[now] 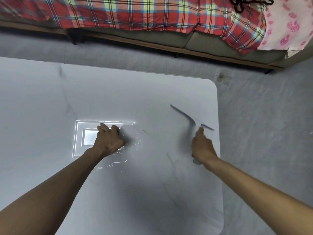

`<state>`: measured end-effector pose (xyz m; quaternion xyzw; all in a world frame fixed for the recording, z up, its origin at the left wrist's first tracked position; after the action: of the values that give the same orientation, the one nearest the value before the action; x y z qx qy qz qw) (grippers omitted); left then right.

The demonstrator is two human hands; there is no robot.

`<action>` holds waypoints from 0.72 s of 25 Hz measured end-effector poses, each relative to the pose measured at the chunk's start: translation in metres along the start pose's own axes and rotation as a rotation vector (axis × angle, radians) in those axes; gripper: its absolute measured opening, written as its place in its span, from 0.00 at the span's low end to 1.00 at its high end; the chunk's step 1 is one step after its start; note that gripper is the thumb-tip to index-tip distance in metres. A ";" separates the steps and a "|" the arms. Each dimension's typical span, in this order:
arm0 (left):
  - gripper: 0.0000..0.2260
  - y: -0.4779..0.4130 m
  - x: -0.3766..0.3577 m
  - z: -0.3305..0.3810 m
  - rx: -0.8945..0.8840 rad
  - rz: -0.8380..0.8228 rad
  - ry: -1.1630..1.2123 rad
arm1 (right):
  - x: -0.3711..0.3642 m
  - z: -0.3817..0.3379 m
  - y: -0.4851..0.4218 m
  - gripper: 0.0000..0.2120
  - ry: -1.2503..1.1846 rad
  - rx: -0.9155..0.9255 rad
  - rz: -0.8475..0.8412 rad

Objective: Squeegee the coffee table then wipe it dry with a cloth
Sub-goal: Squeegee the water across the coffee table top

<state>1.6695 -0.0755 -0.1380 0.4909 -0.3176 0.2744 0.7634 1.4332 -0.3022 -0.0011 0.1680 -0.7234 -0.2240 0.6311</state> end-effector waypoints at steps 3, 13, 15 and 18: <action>0.16 -0.007 -0.003 -0.010 -0.019 0.054 -0.022 | -0.001 0.021 0.048 0.23 0.015 0.005 -0.205; 0.18 0.089 0.088 -0.018 -0.080 0.291 0.195 | 0.005 -0.084 -0.044 0.33 -0.068 0.174 0.096; 0.17 0.102 0.085 -0.043 0.012 0.313 0.166 | -0.029 -0.088 0.004 0.38 0.041 0.299 0.028; 0.10 0.113 0.066 -0.083 0.047 0.311 0.026 | -0.074 -0.064 0.080 0.35 0.232 0.559 -0.063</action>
<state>1.6481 0.0499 -0.0495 0.4498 -0.3732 0.4029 0.7043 1.5106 -0.2032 -0.0139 0.3819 -0.6748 -0.0148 0.6314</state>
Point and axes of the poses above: each hand's wrist, its own y-axis away from the middle knuckle, its own x-axis out of the back of the hand, z = x × y, the point moved 5 cm from there along -y, towards the middle knuckle, and after that the axes turned 15 degrees about z, right-handed, at the moved point
